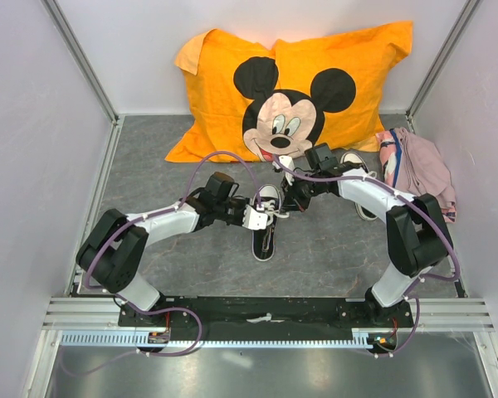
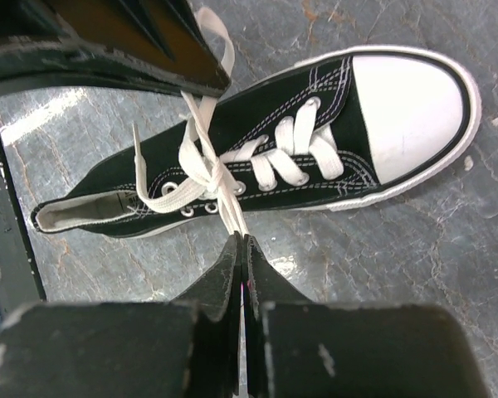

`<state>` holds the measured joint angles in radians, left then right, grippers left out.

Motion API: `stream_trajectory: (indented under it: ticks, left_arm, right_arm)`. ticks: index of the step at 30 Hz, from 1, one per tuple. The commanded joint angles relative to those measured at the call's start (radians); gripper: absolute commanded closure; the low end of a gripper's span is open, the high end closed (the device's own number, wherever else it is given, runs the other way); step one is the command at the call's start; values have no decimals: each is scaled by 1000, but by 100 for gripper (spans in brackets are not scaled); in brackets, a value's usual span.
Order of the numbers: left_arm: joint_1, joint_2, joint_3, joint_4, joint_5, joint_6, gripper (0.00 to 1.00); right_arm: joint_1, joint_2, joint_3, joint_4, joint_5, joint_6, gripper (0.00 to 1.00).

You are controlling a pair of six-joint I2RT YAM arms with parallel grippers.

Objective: Tie the shoes

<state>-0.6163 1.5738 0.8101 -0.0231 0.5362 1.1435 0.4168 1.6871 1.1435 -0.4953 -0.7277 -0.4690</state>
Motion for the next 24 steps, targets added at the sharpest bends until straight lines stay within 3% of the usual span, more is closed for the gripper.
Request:
stream_trajectory:
  ticks: [1,10,14,16,17,18,20,21,23,24]
  left_arm:
    - [15,-40,-31,5,-22,-10,98]
    - [23,-49,-58,3,-35,-5,98]
    - [1,-54,-20,-14,-25,-53,99]
    - [-14,-67,3,-17,-30,-103,93]
    - [-17,-69,41,-27,-35,-170,87]
    - [-20,-73,64,-44,-33,-203,73]
    - [-22,-90,130,-96,-47,-299,61]
    - [-23,-100,150,-119,-54,-321,38]
    - [-20,-144,187,-184,-77,-367,32]
    - [-20,-161,201,-207,-90,-390,19]
  right_arm:
    - [-13,-38,-30,-20,54,-33,100]
    - [-18,-43,-79,21,83,-33,100]
    - [0,-26,-24,54,53,20,100]
    - [13,-26,4,58,36,58,100]
    - [13,-27,31,63,16,76,98]
    - [13,-30,45,64,7,114,84]
    - [14,-50,74,64,-1,142,67]
    - [11,-66,78,64,1,151,51]
    - [7,-116,87,61,2,190,40]
    - [-2,-134,90,63,4,205,30]
